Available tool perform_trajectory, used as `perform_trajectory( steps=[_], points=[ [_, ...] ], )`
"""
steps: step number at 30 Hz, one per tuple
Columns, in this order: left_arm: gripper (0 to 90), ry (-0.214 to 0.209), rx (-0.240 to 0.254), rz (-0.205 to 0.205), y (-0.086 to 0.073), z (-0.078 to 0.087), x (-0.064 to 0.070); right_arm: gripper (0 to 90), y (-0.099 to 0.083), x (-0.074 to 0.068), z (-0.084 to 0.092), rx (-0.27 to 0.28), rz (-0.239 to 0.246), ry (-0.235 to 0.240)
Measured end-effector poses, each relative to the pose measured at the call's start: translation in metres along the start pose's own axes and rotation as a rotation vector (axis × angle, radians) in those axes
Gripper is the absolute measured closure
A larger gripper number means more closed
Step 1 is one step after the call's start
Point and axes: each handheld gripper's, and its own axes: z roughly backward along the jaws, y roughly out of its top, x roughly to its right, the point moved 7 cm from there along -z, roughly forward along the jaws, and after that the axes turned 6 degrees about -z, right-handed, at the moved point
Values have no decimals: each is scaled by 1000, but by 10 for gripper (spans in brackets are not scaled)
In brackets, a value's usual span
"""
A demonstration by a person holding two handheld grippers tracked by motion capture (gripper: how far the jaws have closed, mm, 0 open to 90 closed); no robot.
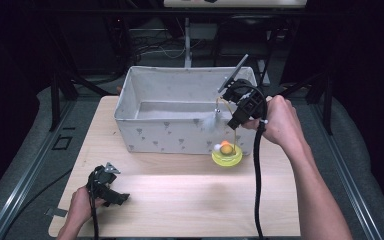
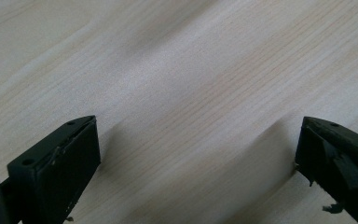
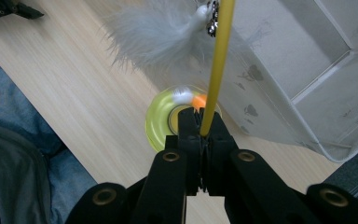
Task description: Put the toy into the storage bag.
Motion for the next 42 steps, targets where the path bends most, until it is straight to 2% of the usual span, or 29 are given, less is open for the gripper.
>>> perform_trajectory(
  steps=[9, 22, 31, 42],
  points=[
    [0, -4, -2, -1, 0, 0, 0, 883, 8, 3, 14, 23, -7, 10],
    [0, -4, 0, -2, 0, 0, 0, 883, 13, 9, 24, 22, -22, 10],
    [0, -6, -1, -2, 0, 0, 0, 882, 18, 8, 39, 43, -26, 8],
    [0, -11, -2, 0, 0, 0, 1, 883, 22, 11, 52, 40, -23, 1]
  ],
)
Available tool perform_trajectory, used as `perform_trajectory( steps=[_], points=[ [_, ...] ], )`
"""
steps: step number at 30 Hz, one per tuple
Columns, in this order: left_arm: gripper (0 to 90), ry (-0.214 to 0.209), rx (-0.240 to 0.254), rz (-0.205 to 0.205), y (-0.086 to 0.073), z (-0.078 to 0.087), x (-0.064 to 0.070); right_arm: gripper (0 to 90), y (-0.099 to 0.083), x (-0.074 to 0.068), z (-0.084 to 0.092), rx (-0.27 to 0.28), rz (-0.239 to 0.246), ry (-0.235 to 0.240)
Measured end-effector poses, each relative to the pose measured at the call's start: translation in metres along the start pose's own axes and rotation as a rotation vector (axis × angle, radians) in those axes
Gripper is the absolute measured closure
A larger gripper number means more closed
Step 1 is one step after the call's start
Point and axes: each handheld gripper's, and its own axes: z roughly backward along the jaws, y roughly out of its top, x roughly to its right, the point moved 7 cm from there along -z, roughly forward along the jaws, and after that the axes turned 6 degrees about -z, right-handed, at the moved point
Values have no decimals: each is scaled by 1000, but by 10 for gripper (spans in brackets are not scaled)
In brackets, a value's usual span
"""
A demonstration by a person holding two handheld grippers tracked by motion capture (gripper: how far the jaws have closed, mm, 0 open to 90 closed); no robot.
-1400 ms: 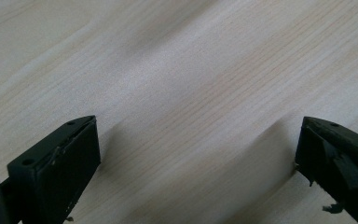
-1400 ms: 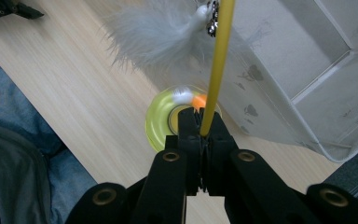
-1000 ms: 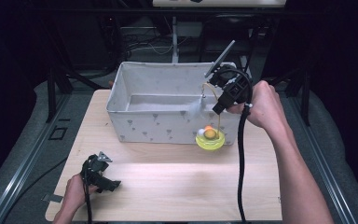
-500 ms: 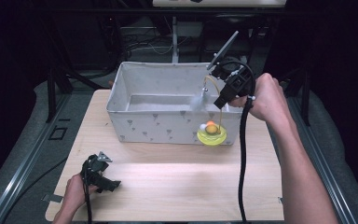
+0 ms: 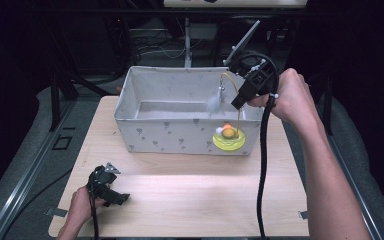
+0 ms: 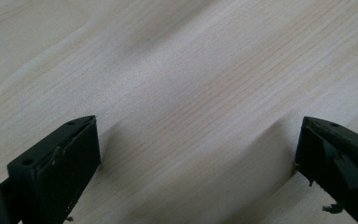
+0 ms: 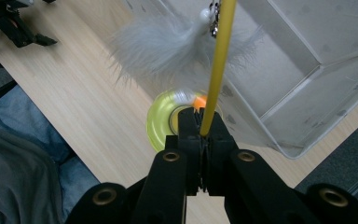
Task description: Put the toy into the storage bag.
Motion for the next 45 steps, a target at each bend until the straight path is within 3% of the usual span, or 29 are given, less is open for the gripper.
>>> perform_trajectory(
  steps=[22, 33, 45],
  points=[
    [0, -3, 1, 1, 0, 0, 0, 883, 14, 9, 27, 28, -16, -19],
    [0, -2, 5, 3, 0, 0, 0, 884, 23, 20, 38, 39, -51, -37],
    [0, -2, 5, 0, 0, 1, 0, 884, 37, 38, 44, 52, -89, -90]
  ],
)
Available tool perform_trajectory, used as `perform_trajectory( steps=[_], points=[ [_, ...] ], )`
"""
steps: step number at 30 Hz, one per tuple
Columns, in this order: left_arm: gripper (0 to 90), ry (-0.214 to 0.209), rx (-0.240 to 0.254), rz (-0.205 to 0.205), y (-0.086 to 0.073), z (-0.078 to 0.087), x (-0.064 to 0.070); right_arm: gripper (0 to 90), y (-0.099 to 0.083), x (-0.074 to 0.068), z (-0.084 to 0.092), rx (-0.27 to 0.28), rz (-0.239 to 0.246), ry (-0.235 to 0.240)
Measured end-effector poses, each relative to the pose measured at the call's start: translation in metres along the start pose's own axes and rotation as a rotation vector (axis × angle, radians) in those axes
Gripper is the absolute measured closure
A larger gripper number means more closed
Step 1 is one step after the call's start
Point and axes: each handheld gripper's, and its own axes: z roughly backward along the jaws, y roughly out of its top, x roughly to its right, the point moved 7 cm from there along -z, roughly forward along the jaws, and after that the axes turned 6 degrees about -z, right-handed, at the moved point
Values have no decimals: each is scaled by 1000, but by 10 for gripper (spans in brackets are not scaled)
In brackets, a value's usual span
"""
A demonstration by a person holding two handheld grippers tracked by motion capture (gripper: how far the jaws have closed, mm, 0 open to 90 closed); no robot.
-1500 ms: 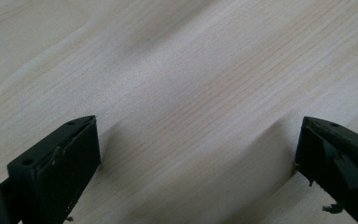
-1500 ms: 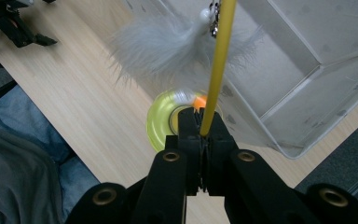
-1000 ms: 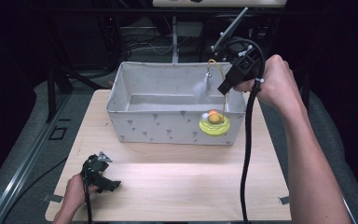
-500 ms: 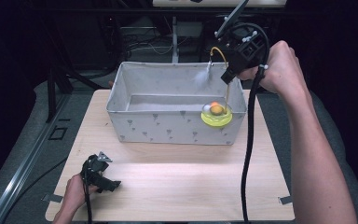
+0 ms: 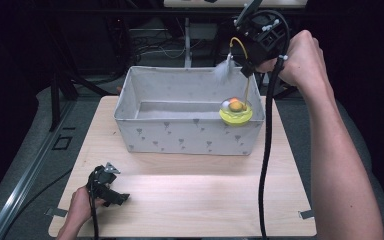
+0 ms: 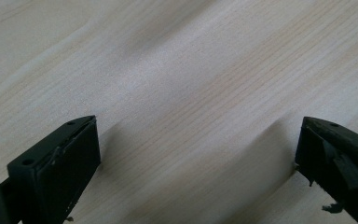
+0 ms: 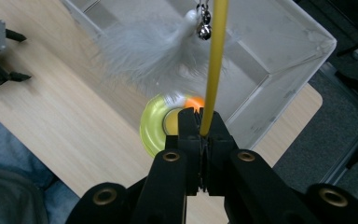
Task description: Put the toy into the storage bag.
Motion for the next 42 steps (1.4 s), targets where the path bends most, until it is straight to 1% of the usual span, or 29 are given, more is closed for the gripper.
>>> perform_trajectory(
  steps=[3, 4, 12, 13, 15, 16, 17, 24, 25, 28, 32, 34, 35, 36, 42],
  points=[
    [0, -1, 1, -1, 0, 0, 0, 884, 3, 5, -3, -1, -16, -12],
    [0, 0, 1, -2, 0, 0, 0, 884, 4, 7, -4, -4, -13, -20],
    [0, -1, 3, 1, 0, 0, 0, 884, 10, 19, -12, 8, -47, -32],
    [0, -2, 3, 0, 0, 0, 0, 884, 10, 19, -13, 1, -51, -31],
    [0, 1, 0, -1, 0, 0, 0, 884, 12, 22, -16, 10, -61, -29],
    [0, 1, -1, -3, 0, 0, 0, 884, 12, 24, -17, 5, -59, -34],
    [0, 1, -2, -3, 0, 0, 0, 884, 14, 24, -18, 18, -63, -32],
    [0, 2, 5, -1, 0, 0, 0, 884, 18, 33, -23, 22, -82, -54],
    [0, 3, 5, 0, 0, 0, 0, 884, 19, 34, -24, 33, -88, -52],
    [0, 3, 5, 0, 0, 0, 0, 884, 20, 37, -27, 39, -96, -52],
    [0, 4, 6, 0, 0, 0, 0, 884, 20, 41, -35, 31, -100, -60],
    [0, 2, 5, 2, 0, 1, -1, 884, 20, 42, -38, 27, -107, -54],
    [0, 2, 6, 3, 0, 0, -1, 884, 20, 44, -40, 34, -104, -58],
    [0, 2, 6, 2, 0, 0, -1, 884, 19, 45, -42, 31, -117, -54],
    [0, 2, 6, 3, 0, 1, -1, 884, 18, 51, -54, 31, -132, -52]
  ],
)
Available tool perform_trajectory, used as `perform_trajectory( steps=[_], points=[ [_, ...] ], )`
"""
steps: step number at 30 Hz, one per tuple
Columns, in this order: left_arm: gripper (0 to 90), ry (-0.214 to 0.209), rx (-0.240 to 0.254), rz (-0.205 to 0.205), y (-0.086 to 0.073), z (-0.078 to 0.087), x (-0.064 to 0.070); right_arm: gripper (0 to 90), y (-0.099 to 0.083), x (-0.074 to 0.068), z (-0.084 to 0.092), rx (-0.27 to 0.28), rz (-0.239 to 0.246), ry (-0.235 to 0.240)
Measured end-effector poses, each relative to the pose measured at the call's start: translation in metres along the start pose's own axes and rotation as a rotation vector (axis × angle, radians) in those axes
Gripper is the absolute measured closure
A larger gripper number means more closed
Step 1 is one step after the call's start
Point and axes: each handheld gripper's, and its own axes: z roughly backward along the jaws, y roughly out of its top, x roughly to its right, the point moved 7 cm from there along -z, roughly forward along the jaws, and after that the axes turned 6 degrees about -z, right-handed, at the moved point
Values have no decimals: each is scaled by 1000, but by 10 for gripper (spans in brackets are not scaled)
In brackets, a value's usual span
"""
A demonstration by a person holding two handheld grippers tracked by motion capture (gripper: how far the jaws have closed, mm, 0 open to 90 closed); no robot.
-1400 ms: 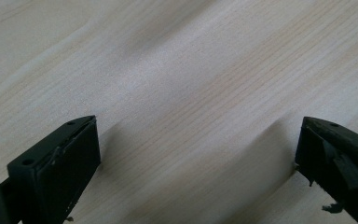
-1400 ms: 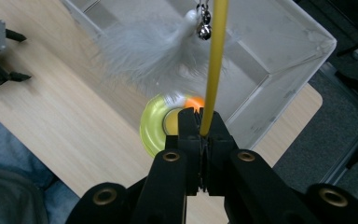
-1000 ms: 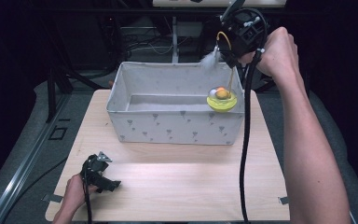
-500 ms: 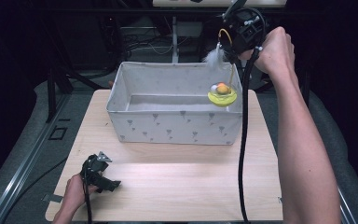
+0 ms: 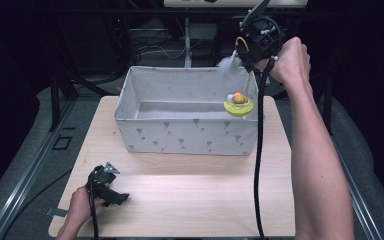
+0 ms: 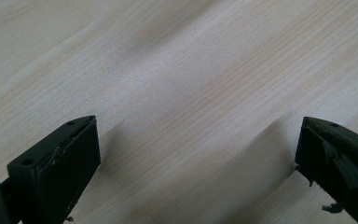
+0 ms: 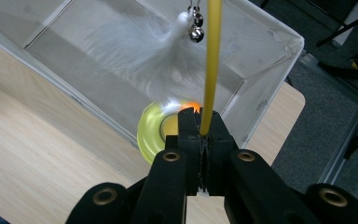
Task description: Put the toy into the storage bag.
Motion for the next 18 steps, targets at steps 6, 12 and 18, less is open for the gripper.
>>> perform_trajectory(
  steps=[6, 12, 18],
  points=[
    [0, -1, 1, -3, 0, 0, 0, 884, -1, 4, -11, 1, -8, -3],
    [0, -1, 0, -2, 0, 0, 0, 884, -1, 7, -20, -8, -19, -7],
    [0, -2, 2, 0, 0, 0, 0, 884, -2, 9, -33, -14, -22, -1]
  ],
)
